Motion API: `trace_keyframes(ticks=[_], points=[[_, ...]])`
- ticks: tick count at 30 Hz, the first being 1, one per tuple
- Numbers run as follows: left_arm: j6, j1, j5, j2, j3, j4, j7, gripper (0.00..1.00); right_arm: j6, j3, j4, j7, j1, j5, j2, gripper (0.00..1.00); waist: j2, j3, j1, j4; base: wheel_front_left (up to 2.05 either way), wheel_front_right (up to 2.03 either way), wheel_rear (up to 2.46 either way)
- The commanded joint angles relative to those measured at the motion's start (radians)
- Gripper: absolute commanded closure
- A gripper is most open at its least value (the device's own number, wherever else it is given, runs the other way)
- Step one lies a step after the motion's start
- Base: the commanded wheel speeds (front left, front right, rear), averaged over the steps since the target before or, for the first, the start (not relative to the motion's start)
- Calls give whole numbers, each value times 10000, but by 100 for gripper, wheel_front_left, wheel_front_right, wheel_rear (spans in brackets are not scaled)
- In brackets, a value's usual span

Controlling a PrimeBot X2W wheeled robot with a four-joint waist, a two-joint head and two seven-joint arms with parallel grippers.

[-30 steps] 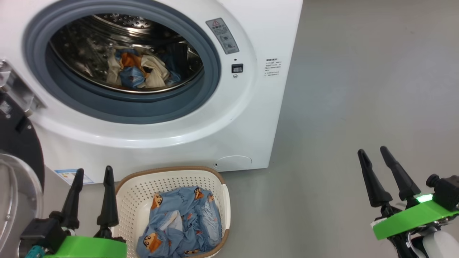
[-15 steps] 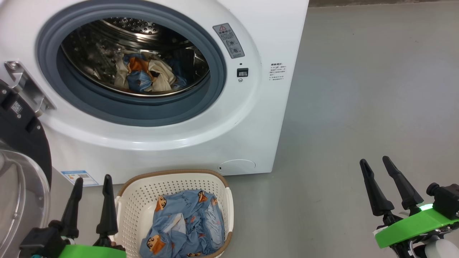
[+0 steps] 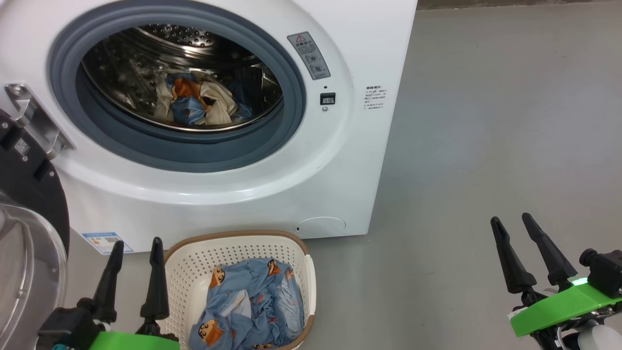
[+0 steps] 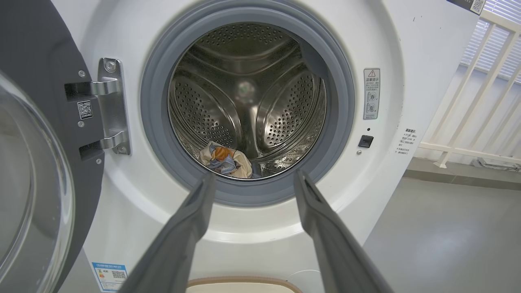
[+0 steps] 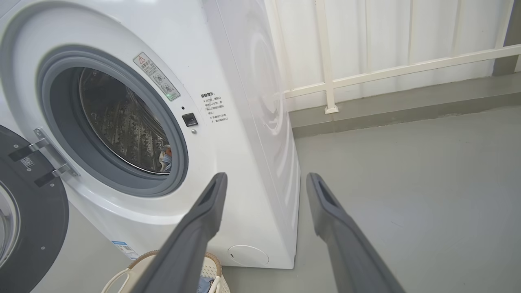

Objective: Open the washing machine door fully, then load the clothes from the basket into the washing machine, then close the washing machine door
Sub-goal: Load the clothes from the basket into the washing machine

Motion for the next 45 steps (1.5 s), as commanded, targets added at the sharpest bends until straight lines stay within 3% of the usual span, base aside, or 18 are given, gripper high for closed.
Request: trace_keyframes(ticks=[1, 32, 45], points=[[-32, -268, -17, 126, 269, -206, -51, 0, 63, 199, -191, -49, -92, -112, -160, 0, 0, -13, 0, 1, 0, 0, 0], [-32, -357, -80, 124, 119, -198, -51, 0, 63, 393, -215, -49, -240, 108, -225, 0, 0, 231, 0, -49, 0, 0, 0], [30, -757, -60, 124, -78, -267, -51, 0, 63, 318, -380, -49, -570, 212, -290, 0, 0, 1129, 0, -127, 0, 0, 0]])
